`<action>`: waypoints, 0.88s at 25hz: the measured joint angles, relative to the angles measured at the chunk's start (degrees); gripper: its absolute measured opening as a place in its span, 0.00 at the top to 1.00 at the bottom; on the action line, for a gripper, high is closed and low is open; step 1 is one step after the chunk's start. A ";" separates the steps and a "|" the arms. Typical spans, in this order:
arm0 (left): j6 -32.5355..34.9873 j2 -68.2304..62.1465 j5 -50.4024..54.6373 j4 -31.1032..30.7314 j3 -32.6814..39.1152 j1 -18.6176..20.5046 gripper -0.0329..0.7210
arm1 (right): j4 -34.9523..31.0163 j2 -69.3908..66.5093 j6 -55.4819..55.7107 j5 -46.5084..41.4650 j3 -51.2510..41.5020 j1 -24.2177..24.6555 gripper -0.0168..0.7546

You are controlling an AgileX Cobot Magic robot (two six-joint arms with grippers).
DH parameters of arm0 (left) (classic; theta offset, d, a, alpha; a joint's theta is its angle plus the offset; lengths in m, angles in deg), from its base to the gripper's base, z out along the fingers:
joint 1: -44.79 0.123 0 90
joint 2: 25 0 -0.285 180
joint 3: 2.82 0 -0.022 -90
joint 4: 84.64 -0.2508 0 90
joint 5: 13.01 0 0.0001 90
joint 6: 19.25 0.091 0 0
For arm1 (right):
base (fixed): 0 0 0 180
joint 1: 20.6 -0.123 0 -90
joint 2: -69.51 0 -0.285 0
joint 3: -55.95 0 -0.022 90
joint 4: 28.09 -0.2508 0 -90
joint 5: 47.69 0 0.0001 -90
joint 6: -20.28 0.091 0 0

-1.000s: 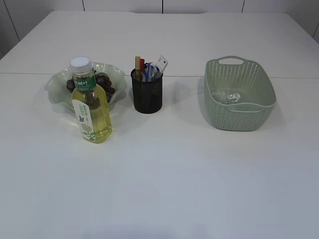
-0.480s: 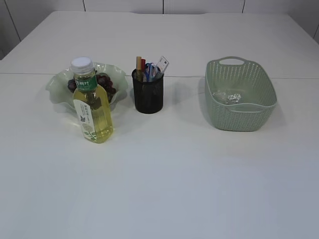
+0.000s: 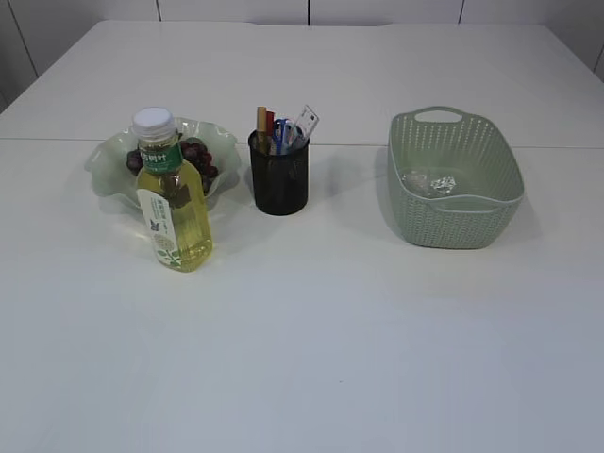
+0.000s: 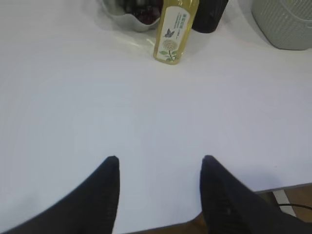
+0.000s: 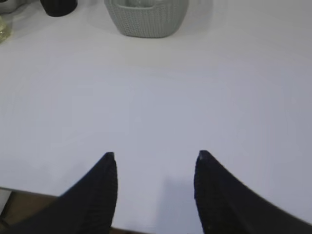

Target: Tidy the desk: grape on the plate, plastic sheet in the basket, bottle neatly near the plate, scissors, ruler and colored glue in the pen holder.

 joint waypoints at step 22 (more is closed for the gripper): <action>2.61 0.00 -2.46 0.87 0.87 1.28 0.48 | 1.54 0.00 -0.71 4.41 -2.01 0.00 0.45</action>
